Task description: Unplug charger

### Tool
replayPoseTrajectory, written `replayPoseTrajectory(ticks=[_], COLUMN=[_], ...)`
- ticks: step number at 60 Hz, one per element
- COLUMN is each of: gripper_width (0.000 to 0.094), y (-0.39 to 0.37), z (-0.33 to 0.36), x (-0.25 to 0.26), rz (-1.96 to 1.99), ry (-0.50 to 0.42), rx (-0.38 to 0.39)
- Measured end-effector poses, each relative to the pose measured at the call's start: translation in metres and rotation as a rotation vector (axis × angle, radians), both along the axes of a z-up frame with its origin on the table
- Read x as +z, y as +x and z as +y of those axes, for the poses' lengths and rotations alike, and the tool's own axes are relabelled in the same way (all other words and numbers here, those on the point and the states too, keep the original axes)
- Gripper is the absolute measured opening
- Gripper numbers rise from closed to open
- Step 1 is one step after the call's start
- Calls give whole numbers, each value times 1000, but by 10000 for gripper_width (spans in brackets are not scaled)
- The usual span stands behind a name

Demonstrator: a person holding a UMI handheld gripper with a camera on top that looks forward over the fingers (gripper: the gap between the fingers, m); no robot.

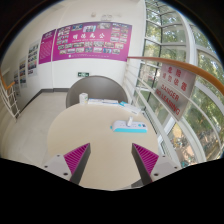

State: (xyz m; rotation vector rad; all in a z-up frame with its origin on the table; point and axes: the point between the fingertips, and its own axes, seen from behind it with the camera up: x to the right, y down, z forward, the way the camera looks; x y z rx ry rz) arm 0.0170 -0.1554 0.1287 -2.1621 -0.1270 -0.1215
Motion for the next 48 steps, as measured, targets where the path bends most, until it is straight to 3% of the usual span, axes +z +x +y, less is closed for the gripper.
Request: replayPoseTrajectory(ticks=[17,24,30,36,48], gripper_width=[846,776,603,175,58], y=[76,90,93,96,94], z=[178,230,253,262,263], x=[-58,-81,-102,-109,-108], rz=[77,115,145,136,130], ry=[90,99,83,98,104], rx=[-13,-35,-43,-63,-63])
